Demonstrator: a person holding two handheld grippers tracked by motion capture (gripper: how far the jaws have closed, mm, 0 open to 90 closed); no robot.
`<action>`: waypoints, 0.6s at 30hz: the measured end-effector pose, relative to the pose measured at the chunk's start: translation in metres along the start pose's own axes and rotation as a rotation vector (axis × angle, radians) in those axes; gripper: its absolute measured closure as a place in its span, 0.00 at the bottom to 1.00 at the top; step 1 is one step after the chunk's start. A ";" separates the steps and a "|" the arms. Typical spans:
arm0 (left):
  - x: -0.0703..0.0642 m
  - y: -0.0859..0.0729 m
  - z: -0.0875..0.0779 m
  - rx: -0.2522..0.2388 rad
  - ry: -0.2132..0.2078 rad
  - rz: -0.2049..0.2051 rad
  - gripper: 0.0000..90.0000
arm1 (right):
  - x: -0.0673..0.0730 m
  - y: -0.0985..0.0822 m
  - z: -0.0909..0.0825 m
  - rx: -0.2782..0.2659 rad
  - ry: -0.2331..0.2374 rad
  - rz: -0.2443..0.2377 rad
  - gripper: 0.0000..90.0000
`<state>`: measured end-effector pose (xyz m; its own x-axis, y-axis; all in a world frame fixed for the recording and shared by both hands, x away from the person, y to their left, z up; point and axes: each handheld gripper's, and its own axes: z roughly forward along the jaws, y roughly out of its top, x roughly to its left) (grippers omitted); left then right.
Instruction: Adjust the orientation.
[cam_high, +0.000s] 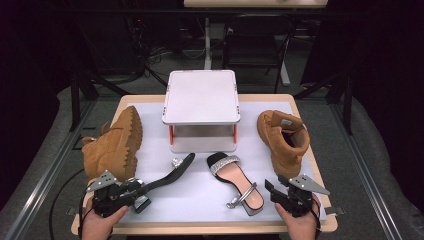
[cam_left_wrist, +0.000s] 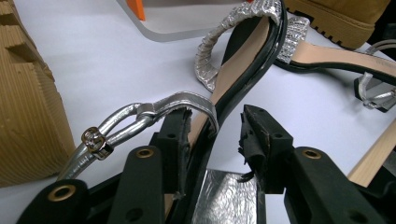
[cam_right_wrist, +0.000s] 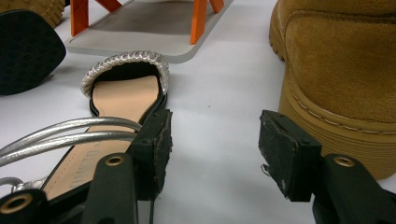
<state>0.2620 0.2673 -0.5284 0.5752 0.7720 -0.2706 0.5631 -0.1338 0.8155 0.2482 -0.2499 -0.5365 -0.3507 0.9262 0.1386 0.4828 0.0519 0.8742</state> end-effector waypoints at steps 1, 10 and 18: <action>0.000 0.000 0.001 -0.002 0.002 -0.003 0.69 | 0.000 0.000 0.000 0.000 0.000 0.000 0.49; -0.005 0.005 0.004 0.015 0.020 0.040 0.88 | 0.000 0.000 0.000 0.008 0.000 -0.001 0.49; -0.016 0.004 0.005 0.021 -0.048 0.062 0.90 | -0.001 -0.001 0.001 0.014 0.004 0.016 0.49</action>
<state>0.2580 0.2515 -0.5233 0.6369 0.7312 -0.2445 0.5375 -0.1938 0.8207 0.2493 -0.2509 -0.5380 -0.3466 0.9252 0.1543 0.4991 0.0427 0.8655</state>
